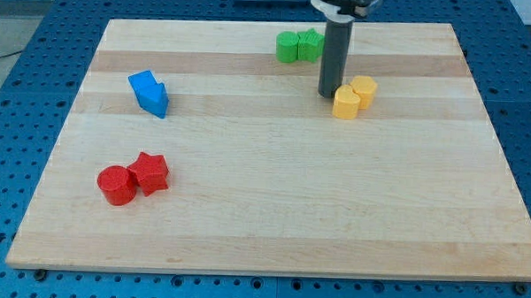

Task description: Slightly push the yellow hexagon towards the yellow heart

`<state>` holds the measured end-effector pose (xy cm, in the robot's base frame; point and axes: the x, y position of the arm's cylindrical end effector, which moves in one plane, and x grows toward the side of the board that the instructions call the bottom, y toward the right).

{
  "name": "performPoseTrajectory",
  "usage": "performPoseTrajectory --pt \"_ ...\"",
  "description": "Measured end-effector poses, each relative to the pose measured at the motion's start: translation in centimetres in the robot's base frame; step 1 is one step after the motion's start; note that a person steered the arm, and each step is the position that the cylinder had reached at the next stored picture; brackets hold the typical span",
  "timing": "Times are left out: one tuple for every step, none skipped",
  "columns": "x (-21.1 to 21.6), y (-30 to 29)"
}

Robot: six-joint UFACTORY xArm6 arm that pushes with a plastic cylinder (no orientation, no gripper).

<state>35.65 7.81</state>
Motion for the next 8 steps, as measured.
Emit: performPoseTrajectory --pt "-1.7 0.0" --pt "-3.3 0.1" --pt "-4.1 4.7" --pt "-3.5 6.5" --pt "-2.9 5.4" --pt "-2.9 4.0" --pt "-1.9 3.6" --pt "-1.3 2.8"
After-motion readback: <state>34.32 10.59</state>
